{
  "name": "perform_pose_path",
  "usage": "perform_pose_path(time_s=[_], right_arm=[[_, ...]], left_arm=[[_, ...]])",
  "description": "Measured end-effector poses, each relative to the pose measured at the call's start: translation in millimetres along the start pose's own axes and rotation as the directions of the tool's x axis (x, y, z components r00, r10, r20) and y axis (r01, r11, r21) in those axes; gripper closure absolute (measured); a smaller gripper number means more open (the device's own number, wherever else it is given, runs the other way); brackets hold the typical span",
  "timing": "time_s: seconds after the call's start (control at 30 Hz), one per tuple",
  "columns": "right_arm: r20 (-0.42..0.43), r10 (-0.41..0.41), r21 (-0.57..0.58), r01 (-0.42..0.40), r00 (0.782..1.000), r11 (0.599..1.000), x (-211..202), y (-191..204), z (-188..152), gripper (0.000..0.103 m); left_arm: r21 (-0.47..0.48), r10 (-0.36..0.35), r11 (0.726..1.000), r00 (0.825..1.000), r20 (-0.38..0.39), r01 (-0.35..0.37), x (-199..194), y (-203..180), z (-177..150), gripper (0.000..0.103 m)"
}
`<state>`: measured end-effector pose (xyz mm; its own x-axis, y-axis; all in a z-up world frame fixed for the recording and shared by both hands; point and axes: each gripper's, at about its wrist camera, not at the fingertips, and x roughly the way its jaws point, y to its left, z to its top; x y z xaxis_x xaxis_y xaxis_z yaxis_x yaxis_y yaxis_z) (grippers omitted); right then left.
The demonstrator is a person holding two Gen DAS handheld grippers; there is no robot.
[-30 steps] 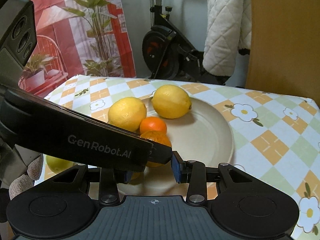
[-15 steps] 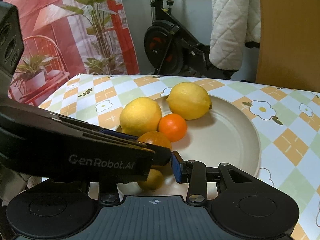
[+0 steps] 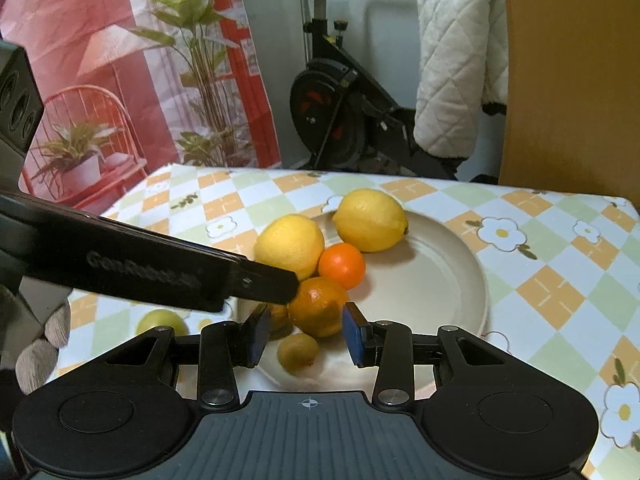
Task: Organize fruits
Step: 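Move the left gripper to the green apple and close on it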
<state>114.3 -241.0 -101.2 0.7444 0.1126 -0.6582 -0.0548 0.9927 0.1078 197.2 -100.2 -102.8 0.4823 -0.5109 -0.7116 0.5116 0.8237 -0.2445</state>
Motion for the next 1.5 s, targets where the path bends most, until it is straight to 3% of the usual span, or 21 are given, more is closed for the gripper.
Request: perform_pose_path(time_s=[0.3,0.63,1.5], right_arm=[[0.021,0.029,-0.030,-0.029,0.999,0.999,-32.1,25.3,-11.8,0.067],[-0.037,0.091,-0.058,-0.093,0.995,0.994,-36.2,65.6,-37.3,0.067],[-0.180,0.222,-0.075,-0.238,0.958,0.968,-19.1,107.0,-60.4,0.063]], left_arm=[[0.004,0.009,1.000,0.999,0.032,-0.009,-48.4,9.3,-18.2,0.058],[-0.056,0.029,0.998,1.000,0.005,-0.028,-77.9,31.3,-60.9,0.058],[-0.199,-0.007,0.980,0.999,-0.043,-0.002,-79.0,50.6,-116.7,0.058]])
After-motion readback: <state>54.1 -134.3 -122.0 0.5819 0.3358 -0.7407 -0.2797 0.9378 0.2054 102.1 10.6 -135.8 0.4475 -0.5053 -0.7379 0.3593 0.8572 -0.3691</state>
